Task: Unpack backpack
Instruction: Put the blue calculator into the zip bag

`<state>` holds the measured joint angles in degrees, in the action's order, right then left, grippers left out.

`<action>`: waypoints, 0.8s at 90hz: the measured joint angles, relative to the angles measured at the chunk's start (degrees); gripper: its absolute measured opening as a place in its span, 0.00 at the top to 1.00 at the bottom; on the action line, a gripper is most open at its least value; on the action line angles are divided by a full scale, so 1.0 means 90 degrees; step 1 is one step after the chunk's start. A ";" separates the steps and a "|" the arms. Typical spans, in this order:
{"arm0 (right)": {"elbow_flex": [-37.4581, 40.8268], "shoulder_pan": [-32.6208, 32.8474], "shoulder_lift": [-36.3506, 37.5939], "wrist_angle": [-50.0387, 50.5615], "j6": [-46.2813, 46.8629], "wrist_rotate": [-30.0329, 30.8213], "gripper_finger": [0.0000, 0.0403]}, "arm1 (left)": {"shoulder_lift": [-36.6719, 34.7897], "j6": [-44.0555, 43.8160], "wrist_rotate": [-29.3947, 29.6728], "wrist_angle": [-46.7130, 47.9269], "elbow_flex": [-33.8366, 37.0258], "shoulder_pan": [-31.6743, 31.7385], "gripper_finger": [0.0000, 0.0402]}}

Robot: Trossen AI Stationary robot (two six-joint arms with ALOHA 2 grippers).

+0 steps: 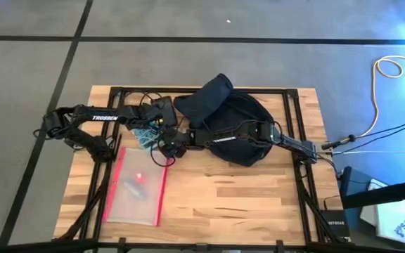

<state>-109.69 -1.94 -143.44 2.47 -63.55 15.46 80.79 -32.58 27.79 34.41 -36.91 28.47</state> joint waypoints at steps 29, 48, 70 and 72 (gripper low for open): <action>0.0002 0.0144 -0.0010 -0.0307 0.0029 -0.0038 0.55 | 0.0000 0.0000 -0.0083 0.0002 0.0000 0.0000 1.00; 0.0002 0.0263 -0.0010 -0.0160 -0.0279 -0.0649 0.51 | 0.0000 0.0000 -0.0090 0.0002 0.0000 0.0000 1.00; 0.0001 0.0255 -0.0010 -0.0150 -0.0223 -0.1218 0.60 | 0.0000 0.0000 -0.0087 0.0003 0.0001 0.0000 1.00; 0.0002 0.0251 -0.0010 -0.0119 -0.0186 -0.1323 0.60 | 0.0000 -0.0002 -0.0087 0.0002 0.0002 0.0000 1.00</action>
<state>-109.67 0.32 -143.52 1.39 -65.23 3.56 80.79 -32.60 27.00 34.44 -36.88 28.47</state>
